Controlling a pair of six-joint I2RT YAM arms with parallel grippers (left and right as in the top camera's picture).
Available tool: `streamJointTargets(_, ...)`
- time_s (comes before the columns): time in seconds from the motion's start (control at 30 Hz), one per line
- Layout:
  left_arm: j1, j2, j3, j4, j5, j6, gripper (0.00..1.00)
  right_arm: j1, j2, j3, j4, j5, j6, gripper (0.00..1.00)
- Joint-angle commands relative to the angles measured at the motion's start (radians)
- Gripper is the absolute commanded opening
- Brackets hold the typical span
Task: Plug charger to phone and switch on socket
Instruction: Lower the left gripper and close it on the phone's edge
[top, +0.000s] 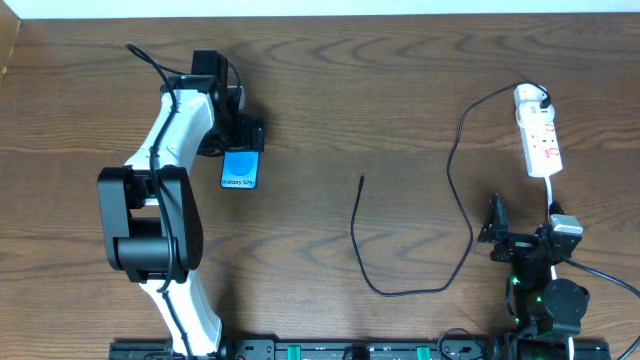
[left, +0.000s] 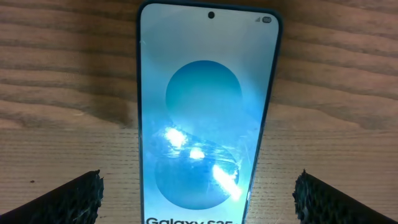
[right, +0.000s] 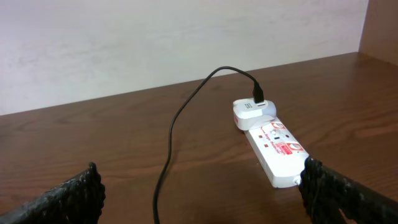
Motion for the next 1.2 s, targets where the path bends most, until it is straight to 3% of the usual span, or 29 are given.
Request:
streamJointTargets(0.0,-0.002,0.034,0.020,0.003,-0.006,0.018,0.98,0.003,-0.006,-0.001,-0.004,0.001,0.003,0.99)
streamJointTargets(1.17,-0.025,0.093,-0.003,0.079,-0.014,0.025,0.98,0.003,-0.006,-0.001,-0.004,0.002,0.003,0.99)
